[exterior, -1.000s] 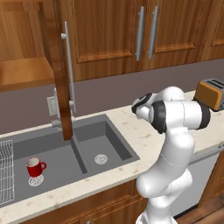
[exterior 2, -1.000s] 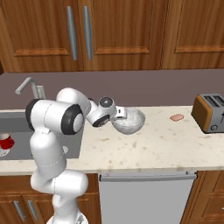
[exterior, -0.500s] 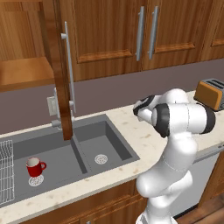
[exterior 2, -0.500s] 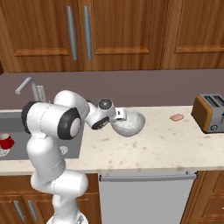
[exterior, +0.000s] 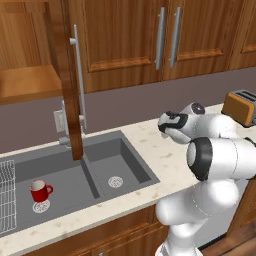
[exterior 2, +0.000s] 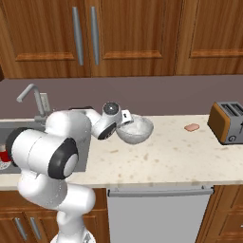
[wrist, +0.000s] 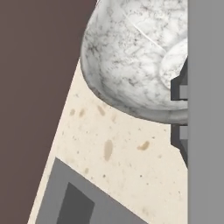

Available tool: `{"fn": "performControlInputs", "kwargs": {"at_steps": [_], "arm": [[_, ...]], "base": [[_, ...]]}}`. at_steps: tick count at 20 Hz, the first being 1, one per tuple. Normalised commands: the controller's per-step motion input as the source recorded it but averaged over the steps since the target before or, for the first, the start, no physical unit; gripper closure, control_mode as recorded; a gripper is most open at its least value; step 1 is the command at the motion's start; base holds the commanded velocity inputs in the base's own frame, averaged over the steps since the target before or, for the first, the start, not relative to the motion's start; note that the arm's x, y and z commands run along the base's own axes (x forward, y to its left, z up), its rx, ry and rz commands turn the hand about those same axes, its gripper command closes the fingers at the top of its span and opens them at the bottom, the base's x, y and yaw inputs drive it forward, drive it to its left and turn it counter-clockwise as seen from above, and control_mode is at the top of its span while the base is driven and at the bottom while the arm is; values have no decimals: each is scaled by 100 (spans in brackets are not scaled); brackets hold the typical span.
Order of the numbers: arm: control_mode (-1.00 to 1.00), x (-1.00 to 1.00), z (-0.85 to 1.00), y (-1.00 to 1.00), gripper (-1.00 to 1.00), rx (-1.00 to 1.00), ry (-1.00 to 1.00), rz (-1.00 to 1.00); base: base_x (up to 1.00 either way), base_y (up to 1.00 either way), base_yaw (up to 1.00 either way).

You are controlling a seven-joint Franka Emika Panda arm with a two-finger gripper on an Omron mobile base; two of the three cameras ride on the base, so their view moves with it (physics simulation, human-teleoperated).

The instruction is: Pick the mug and place it in the sink. Pick the bowl and place it in the open cabinet and then close the cabinet.

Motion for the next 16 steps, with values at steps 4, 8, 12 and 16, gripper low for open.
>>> {"fn": "performControlInputs", "kwargs": {"at_steps": [4,8,12,16], "arm": [[-100,-40,69,9,100,-16,0,28],[-100,-55,55,0,100,-12,0,30],[-100,-59,64,0,100,-10,0,28],[-100,-65,79,0,100,-14,1,25]], "base": [[0,0,0],[0,0,0],[0,0,0],[0,0,0]]}}
